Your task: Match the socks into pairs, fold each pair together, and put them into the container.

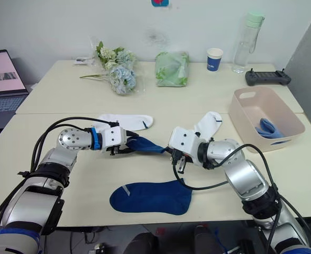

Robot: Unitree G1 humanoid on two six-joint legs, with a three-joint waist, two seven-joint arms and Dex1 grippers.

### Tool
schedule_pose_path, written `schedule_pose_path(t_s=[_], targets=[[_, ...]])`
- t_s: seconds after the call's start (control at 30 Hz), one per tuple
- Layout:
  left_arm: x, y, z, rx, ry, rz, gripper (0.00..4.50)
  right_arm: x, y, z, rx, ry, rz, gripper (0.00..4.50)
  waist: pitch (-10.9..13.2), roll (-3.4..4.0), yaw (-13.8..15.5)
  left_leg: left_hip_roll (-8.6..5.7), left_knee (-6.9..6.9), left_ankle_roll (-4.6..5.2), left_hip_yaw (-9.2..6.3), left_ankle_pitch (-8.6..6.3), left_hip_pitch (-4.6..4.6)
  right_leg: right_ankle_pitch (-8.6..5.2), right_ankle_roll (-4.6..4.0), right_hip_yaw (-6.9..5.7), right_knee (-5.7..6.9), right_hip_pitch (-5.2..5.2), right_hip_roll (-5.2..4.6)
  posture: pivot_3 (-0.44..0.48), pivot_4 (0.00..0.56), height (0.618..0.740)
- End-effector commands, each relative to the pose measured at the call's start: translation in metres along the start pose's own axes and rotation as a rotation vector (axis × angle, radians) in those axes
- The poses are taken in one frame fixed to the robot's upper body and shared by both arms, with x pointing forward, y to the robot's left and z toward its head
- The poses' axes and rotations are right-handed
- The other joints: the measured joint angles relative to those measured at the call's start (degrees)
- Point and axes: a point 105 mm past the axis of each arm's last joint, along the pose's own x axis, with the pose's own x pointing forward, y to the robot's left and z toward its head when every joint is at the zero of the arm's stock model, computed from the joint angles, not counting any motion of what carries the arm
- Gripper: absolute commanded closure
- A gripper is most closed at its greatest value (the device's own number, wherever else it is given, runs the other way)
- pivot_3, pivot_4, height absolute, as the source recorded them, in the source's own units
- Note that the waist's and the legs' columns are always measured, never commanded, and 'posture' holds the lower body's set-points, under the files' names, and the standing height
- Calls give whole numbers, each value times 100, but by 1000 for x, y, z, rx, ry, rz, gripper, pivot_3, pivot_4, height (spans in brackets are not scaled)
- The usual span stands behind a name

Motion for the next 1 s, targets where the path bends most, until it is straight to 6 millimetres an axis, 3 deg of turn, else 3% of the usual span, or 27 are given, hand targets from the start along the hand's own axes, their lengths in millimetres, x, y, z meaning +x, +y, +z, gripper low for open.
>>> schedule_pose_path(t_s=[0.03, 0.17, 0.2, 0.4, 0.6, 0.7, 0.83, 1.0], targets=[[-13, 7, 5, -20, -18, 3, 3142, -7, -1, 7, -21, -29, -23, 4500, 0, 0, -3, 0, 0, 0, 0, 0, 0, 0, 0, 0, 0, 0, 1, 0, 150, 740], [-29, -9, 14, -81, -44, -123, 4417, -11, 3, 7, 60, -50, -14, 4500, 0, 0, -28, 2, 0, -3, 2, 1, -4, 0, 0, 4, -5, -3, 1, 0, 150, 740], [-36, -13, 19, -89, -48, -157, 4465, -13, 6, 6, 116, -57, 2, 4500, 0, 0, -35, 3, -1, -5, 2, 2, -4, 0, 0, 8, -6, -4, -1, 0, 150, 740], [-62, -31, 43, -178, -39, -303, 4465, -28, 28, 9, 336, -86, 80, 4500, 0, 1, -12, 8, -1, -4, -18, 2, -12, 0, 0, 16, -2, -4, -3, 0, 150, 740], [-71, -52, 53, -438, -31, -490, 4465, -33, 37, -6, 585, 6, 134, 4500, 0, 1, -11, 4, 0, 0, -19, 1, 0, 0, -1, 14, 3, 10, 26, 0, 150, 740], [-68, -61, 42, -559, 43, -573, 4465, -30, 35, -18, 652, 76, 136, 4500, 1, 3, -17, 6, -2, 1, -20, 1, 1, 0, -1, 17, 3, 7, 33, 0, 150, 740], [-57, -58, 26, -547, 131, -607, 4465, -26, 29, -27, 675, 122, 121, 4500, 1, 2, -12, 5, -1, 2, -20, 1, 1, -1, -1, 16, 9, 5, 34, 0, 150, 740], [-32, -37, 18, -534, 153, -579, 4465, -15, 12, -39, 705, 170, 64, 4500, 1, 1, 3, 1, 2, 3, -11, 2, -3, 0, -1, 6, 6, 0, 34, 0, 150, 740]])
